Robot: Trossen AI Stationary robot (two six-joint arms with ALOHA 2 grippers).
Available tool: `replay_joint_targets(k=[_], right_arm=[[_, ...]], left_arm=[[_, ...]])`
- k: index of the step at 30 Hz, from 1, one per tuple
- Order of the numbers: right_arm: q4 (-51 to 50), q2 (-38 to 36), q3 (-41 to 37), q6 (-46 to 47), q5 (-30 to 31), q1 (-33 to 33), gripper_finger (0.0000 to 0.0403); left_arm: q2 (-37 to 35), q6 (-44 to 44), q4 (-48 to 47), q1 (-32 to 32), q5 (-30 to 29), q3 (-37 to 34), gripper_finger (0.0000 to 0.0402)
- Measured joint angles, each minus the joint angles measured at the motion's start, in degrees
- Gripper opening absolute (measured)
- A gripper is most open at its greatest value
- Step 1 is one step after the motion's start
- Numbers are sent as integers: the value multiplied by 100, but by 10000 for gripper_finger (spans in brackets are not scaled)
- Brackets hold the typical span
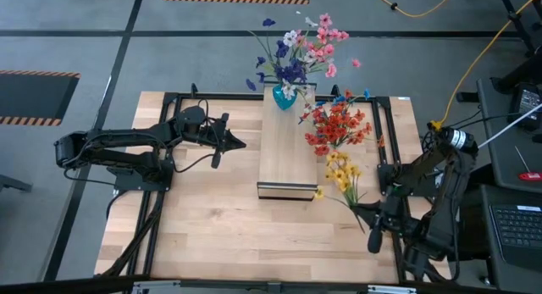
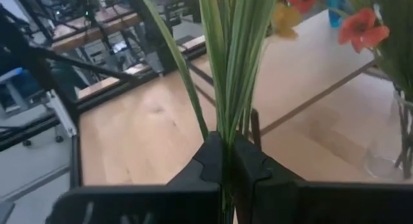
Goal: Pick and place flowers into a vace then onto a shelf
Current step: Put the yellow flowers into the transparent vase
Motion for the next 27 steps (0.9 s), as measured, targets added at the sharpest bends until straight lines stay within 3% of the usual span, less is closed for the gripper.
replay_joint_targets(k=[7, 11, 16, 19, 23, 27], right_arm=[[630, 0, -906, 625, 286, -166, 6], [1391, 0, -1279, 249, 302, -164, 6], [1666, 0, -847, -1347, -140, -382, 6], [2002, 0, -355, -2833, -597, -718, 6], [2549, 0, 247, -5129, -564, -1063, 6], [2596, 0, 828, -6754, -534, -1300, 6]], left_arm=[[0, 241, 1, 0, 2, 0, 6], [0, 242, 1, -2, 2, 0, 4], [0, 212, 1, -1, 4, 0, 2], [0, 131, 0, -1, 4, 0, 5], [0, 133, 0, 0, 9, 0, 5], [0, 133, 0, 0, 11, 0, 2]])
